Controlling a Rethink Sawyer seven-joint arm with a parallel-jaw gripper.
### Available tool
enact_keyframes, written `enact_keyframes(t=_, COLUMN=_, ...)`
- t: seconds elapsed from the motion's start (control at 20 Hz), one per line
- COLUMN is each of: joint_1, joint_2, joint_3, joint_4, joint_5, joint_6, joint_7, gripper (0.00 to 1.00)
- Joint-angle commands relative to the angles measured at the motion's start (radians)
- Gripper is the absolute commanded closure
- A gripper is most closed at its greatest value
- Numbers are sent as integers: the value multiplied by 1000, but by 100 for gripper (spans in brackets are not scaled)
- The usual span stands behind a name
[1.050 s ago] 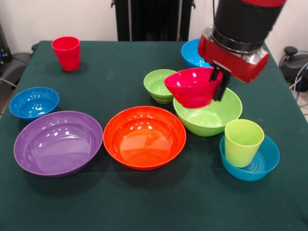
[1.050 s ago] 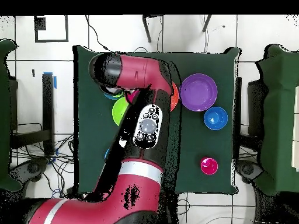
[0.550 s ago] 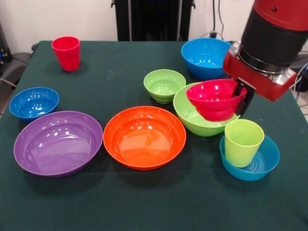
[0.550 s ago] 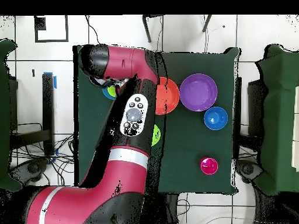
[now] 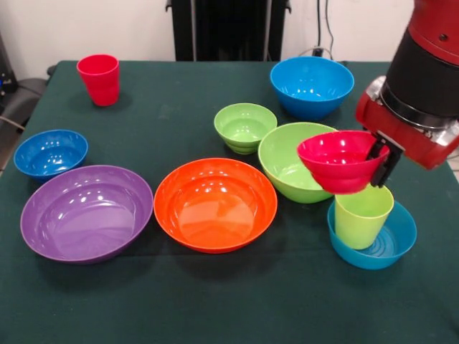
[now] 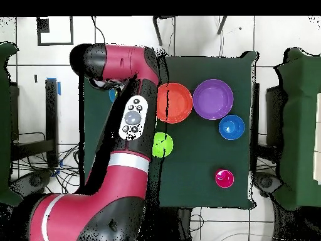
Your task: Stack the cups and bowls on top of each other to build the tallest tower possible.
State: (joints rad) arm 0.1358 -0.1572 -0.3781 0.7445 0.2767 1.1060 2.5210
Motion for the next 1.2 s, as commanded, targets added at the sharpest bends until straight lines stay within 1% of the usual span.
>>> enact_keyframes(t=0.05, joint_1=13, joint_2=64, joint_3=23, joint_4=-108, joint_5=20, joint_6=155, joint_7=227, gripper=100)
enact_keyframes(t=0.3, joint_1=17, joint_2=80, joint_3=30, joint_4=-120, joint_5=45, joint_6=159, joint_7=233, gripper=100)
enact_keyframes(t=0.4, joint_1=21, joint_2=75, joint_3=41, joint_4=-97, joint_5=62, joint_6=138, joint_7=240, gripper=100)
enact_keyframes(t=0.5, joint_1=24, joint_2=82, joint_3=31, joint_4=-107, joint_5=64, joint_6=156, joint_7=235, gripper=100)
enact_keyframes(t=0.65, joint_1=34, joint_2=81, joint_3=20, joint_4=-95, joint_5=68, joint_6=171, joint_7=235, gripper=100)
enact_keyframes(t=0.9, joint_1=48, joint_2=81, joint_3=9, joint_4=-72, joint_5=81, joint_6=148, joint_7=244, gripper=100)
enact_keyframes(t=1.2, joint_1=51, joint_2=104, joint_3=-27, joint_4=-93, joint_5=78, joint_6=166, joint_7=239, gripper=100)
